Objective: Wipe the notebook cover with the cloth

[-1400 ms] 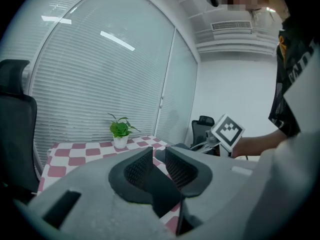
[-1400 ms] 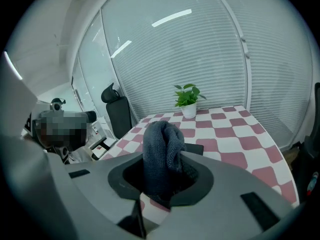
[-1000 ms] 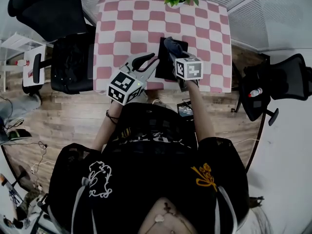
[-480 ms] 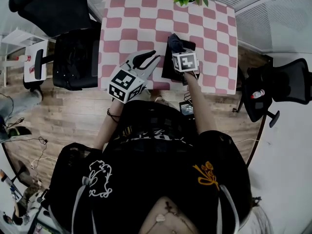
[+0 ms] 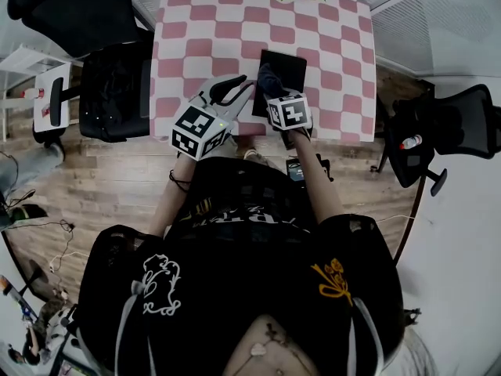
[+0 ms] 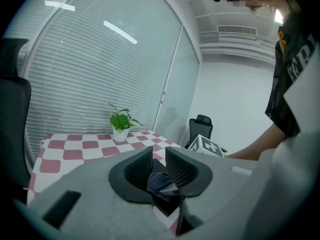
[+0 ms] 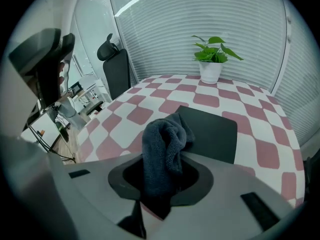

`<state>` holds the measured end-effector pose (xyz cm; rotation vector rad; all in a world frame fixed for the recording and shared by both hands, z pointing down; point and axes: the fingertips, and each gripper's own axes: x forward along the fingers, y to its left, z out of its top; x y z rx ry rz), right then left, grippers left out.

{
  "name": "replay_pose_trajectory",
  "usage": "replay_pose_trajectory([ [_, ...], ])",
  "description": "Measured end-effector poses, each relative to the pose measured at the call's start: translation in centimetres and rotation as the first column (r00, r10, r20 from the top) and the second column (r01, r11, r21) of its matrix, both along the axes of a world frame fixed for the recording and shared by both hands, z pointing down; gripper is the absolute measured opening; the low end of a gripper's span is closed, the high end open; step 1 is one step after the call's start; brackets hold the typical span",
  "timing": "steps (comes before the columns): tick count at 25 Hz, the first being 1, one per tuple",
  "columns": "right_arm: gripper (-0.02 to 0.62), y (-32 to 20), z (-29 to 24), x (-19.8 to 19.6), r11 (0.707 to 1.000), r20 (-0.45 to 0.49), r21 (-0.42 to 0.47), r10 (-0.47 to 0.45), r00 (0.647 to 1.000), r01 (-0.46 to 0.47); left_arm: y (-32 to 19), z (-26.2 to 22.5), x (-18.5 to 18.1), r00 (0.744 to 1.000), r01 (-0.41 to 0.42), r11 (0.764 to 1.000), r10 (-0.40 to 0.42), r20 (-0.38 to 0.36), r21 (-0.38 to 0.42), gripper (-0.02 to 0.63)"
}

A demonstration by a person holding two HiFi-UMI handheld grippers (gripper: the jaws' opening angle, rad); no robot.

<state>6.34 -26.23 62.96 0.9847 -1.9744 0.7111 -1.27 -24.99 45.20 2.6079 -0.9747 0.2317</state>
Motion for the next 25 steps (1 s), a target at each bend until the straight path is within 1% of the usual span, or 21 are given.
replay_pose_trajectory([
  [8,0.091,4.7,0.1,-0.2,0.998,0.041,-0.023,-0.05,0.998,0.051,2.1,0.3,1.8,1.0,0.0,1.0,0.0,0.009,-0.009,0.074],
  [16,0.091,8.2,0.3,0.1,0.994,0.062,-0.047,-0.094,0.994,0.097,3.7,0.3,2.9,1.0,0.009,1.0,-0.009,0.021,-0.005,0.074],
  [22,0.091,9.5,0.5,0.3,0.991,0.073,-0.073,-0.103,0.992,0.108,3.7,0.1,3.1,1.0,0.015,1.0,-0.015,0.024,0.001,0.074],
  [25,0.091,9.4,0.2,0.3,0.991,0.073,-0.072,-0.106,0.992,0.112,3.3,0.0,3.4,1.0,0.008,1.0,-0.008,0.022,0.004,0.074],
])
